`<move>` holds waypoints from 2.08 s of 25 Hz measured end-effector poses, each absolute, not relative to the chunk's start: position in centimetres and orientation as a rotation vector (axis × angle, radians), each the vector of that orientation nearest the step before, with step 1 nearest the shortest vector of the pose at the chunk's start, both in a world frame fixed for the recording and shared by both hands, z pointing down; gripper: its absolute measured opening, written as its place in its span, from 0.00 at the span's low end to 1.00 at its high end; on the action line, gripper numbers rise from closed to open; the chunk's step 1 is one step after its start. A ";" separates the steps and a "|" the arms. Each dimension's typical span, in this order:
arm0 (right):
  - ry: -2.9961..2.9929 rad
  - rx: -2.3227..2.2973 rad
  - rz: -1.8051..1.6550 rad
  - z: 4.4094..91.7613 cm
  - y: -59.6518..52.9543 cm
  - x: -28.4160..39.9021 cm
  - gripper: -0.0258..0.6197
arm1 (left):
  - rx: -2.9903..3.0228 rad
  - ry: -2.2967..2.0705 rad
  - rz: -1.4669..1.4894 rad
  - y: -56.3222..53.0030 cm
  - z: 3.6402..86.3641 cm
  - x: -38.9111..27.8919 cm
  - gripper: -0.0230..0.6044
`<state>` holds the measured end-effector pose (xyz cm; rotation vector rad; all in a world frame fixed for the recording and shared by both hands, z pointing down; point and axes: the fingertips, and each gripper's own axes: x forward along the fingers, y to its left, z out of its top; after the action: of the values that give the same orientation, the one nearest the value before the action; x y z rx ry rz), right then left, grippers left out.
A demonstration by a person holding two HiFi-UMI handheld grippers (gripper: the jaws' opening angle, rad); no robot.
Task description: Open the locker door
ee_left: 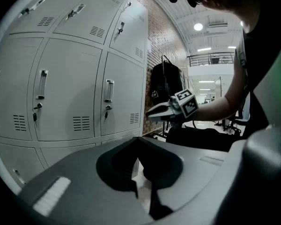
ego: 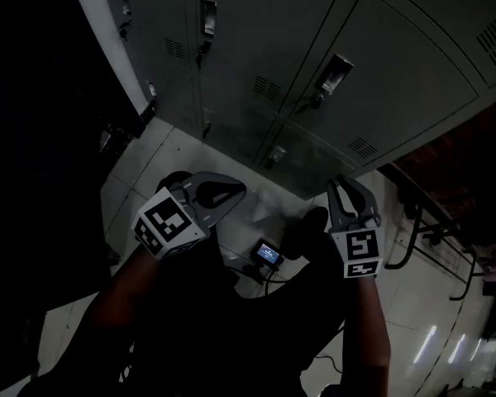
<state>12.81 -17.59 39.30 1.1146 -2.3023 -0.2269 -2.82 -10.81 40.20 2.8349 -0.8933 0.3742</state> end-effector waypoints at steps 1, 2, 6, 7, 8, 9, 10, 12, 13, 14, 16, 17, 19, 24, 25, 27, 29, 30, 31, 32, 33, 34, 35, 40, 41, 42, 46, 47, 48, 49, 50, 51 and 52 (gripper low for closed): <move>-2.259 1.112 -0.289 39.0 -18.7 12.0 0.15 | 2.840 -0.891 0.370 -10.8 40.1 -2.9 0.05; -2.211 1.109 -0.351 38.8 -19.9 11.3 0.15 | 2.844 -0.889 0.367 -10.9 40.0 -2.9 0.05; -1.978 1.084 -0.584 38.5 -24.6 8.8 0.15 | 2.860 -0.874 0.349 -10.9 39.6 -3.0 0.05; -1.924 1.069 -0.635 38.5 -25.6 8.3 0.15 | 2.862 -0.871 0.342 -10.8 39.5 -3.0 0.05; -1.873 1.053 -0.682 38.6 -26.5 7.8 0.15 | 2.863 -0.870 0.336 -10.8 39.4 -3.0 0.05; -1.825 1.041 -0.726 38.6 -27.3 7.4 0.16 | 2.863 -0.870 0.331 -10.8 39.4 -3.0 0.05; -1.778 1.032 -0.766 38.5 -28.1 7.1 0.17 | 2.864 -0.869 0.327 -10.8 39.3 -3.0 0.05; -1.690 1.018 -0.837 38.3 -29.7 6.8 0.18 | 2.864 -0.866 0.321 -10.8 39.2 -3.1 0.05; -1.649 1.007 -0.867 38.3 -30.4 6.7 0.19 | 2.865 -0.865 0.318 -10.9 39.2 -3.1 0.05; -1.613 0.994 -0.895 38.4 -31.0 6.5 0.20 | 2.865 -0.864 0.316 -10.8 39.2 -3.1 0.05; -1.560 0.959 -0.951 38.6 -31.8 6.0 0.21 | 2.866 -0.863 0.314 -10.8 39.2 -3.1 0.05; -1.539 0.940 -0.977 38.8 -32.1 5.7 0.21 | 2.866 -0.862 0.313 -10.7 39.2 -3.1 0.05; -1.502 0.922 -1.021 38.9 -32.4 5.2 0.12 | 2.866 -0.863 0.311 -10.8 39.2 -3.1 0.05; -1.503 0.946 -1.046 38.8 -31.0 5.1 0.10 | 2.864 -0.864 0.310 -10.8 39.3 -3.1 0.05; -1.530 0.951 -1.040 38.7 -30.1 5.0 0.10 | 2.863 -0.864 0.310 -10.7 39.3 -3.1 0.05; -1.596 0.961 -1.027 38.5 -27.8 4.9 0.10 | 2.862 -0.864 0.311 -10.7 39.4 -3.1 0.05; -1.640 0.956 -1.039 38.5 -25.0 5.0 0.10 | 2.863 -0.866 0.317 -10.7 39.5 -3.2 0.05; -1.653 0.950 -1.053 38.5 -23.5 5.3 0.10 | 2.864 -0.866 0.322 -10.7 39.5 -3.2 0.05; -1.661 0.942 -1.070 38.6 -22.0 5.6 0.10 | 2.864 -0.866 0.326 -10.7 39.6 -3.2 0.05; -1.663 0.933 -1.088 38.6 -20.6 6.2 0.10 | 2.864 -0.866 0.332 -10.8 39.6 -3.2 0.05; -1.659 0.925 -1.109 38.6 -19.2 6.8 0.10 | 2.864 -0.867 0.340 -10.9 39.7 -3.3 0.05; -1.652 0.919 -1.130 38.7 -17.9 7.5 0.11 | 2.864 -0.867 0.346 -10.9 39.8 -3.3 0.05; -1.646 0.914 -1.148 38.7 -16.7 8.2 0.11 | 2.861 -0.867 0.351 -10.9 39.8 -3.3 0.05; -1.644 0.945 -1.129 38.9 -12.1 12.4 0.12 | 2.849 -0.872 0.382 -10.9 40.3 -3.3 0.05; -1.641 0.956 -1.113 38.9 -11.4 13.3 0.12 | 2.849 -0.870 0.388 -10.9 40.3 -3.2 0.05; -1.637 0.966 -1.097 38.9 -10.9 14.1 0.12 | 2.849 -0.869 0.394 -10.9 40.3 -3.2 0.05; -1.604 0.989 -1.057 39.1 -9.4 16.9 0.13 | 2.846 -0.872 0.416 -11.0 40.6 -3.2 0.05; -1.596 0.994 -1.048 39.1 -9.2 17.5 0.13 | 2.845 -0.872 0.421 -11.0 40.7 -3.1 0.05; -1.587 0.999 -1.041 39.1 -9.0 18.1 0.13 | 2.844 -0.872 0.427 -11.0 40.7 -3.0 0.05; -1.578 1.006 -1.034 39.2 -8.8 18.6 0.13 | 2.844 -0.872 0.432 -11.0 40.8 -3.0 0.05; -1.570 1.013 -1.028 39.2 -8.6 19.1 0.13 | 2.844 -0.872 0.436 -11.0 40.8 -3.0 0.05; -1.563 1.021 -1.025 39.2 -8.5 19.5 0.13 | 2.843 -0.873 0.440 -11.0 40.8 -3.0 0.05; -1.555 1.029 -1.024 39.2 -8.4 19.9 0.13 | 2.843 -0.873 0.443 -11.0 40.8 -3.0 0.05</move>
<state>19.87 -8.37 39.20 1.0287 -1.5550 -1.0239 -2.97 -11.01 40.84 2.8431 -0.8731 0.4434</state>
